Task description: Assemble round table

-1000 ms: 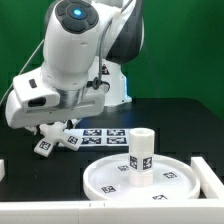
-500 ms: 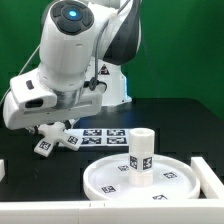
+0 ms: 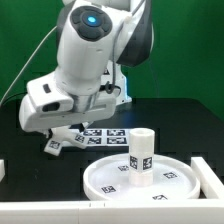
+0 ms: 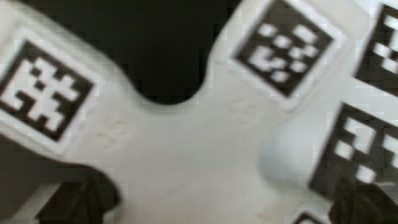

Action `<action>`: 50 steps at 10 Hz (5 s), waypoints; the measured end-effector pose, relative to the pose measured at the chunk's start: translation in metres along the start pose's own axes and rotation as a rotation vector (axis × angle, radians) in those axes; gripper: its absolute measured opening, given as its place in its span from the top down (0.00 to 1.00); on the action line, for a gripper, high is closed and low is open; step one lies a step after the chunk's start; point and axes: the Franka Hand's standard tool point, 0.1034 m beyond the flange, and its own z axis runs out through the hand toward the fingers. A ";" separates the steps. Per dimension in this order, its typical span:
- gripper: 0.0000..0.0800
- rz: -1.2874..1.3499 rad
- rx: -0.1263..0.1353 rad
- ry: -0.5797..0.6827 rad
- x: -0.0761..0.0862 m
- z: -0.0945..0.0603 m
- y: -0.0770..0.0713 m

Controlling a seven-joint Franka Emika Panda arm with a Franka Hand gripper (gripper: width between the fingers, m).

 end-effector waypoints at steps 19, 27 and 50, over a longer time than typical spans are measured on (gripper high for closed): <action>0.45 -0.071 -0.001 -0.005 -0.007 0.012 0.000; 0.45 0.030 0.234 0.174 -0.002 -0.111 -0.021; 0.44 0.146 0.099 0.599 0.110 -0.226 -0.044</action>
Offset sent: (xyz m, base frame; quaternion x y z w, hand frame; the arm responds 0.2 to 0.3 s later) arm 0.0000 0.0000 0.0000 0.0000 0.0000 0.0000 1.0000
